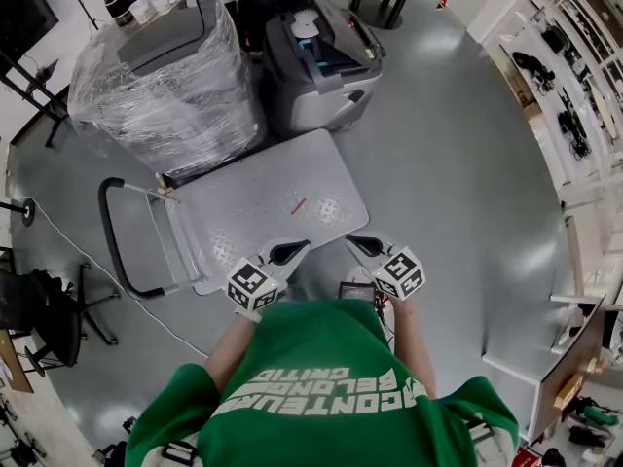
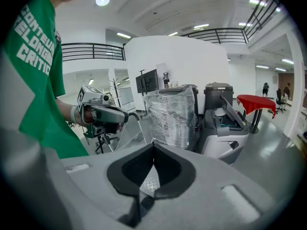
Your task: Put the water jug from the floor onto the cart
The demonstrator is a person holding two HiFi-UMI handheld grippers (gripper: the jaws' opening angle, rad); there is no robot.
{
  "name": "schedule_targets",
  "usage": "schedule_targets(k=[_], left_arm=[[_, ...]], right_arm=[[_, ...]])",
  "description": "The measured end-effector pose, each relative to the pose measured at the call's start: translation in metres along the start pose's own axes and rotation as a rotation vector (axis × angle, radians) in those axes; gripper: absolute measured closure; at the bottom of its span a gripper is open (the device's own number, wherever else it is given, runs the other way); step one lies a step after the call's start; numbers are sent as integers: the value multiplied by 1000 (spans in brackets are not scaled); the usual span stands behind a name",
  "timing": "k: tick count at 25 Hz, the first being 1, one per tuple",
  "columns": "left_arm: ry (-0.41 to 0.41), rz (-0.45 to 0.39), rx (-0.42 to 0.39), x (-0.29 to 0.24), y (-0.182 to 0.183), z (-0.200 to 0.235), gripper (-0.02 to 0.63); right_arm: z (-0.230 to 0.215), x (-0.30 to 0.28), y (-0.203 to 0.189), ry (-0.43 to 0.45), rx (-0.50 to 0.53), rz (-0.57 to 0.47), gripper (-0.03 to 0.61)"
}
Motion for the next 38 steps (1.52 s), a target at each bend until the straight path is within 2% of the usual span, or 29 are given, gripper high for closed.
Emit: schedule_targets(k=[9, 16, 26, 32, 35, 38], left_arm=[[-23, 16, -11, 10, 11, 18, 603], [-19, 38, -1, 2, 8, 22, 603], [-46, 82, -34, -34, 31, 4, 603], [-148, 163, -81, -74, 36, -8, 603], [-235, 214, -106, -107, 35, -18, 603], [-358, 277, -153, -147, 33, -39, 603]], right_arm=[[17, -5, -3, -14, -41, 29, 589], [-1, -11, 1, -22, -32, 12, 589], [-39, 15, 3, -72, -55, -18, 588], [-52, 44, -9, -190, -110, -35, 589], [-57, 75, -26, -305, -161, -36, 589], [-59, 118, -51, -444, -228, -26, 588]])
Point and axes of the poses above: the fingertips, and each gripper's own axes: x backward along the fingers, z to its left, y out of its top, the point moved 4 cm from there along x, backward along the fingers, and after that the axes turned 13 degrees about x, right-handed, at the moved point
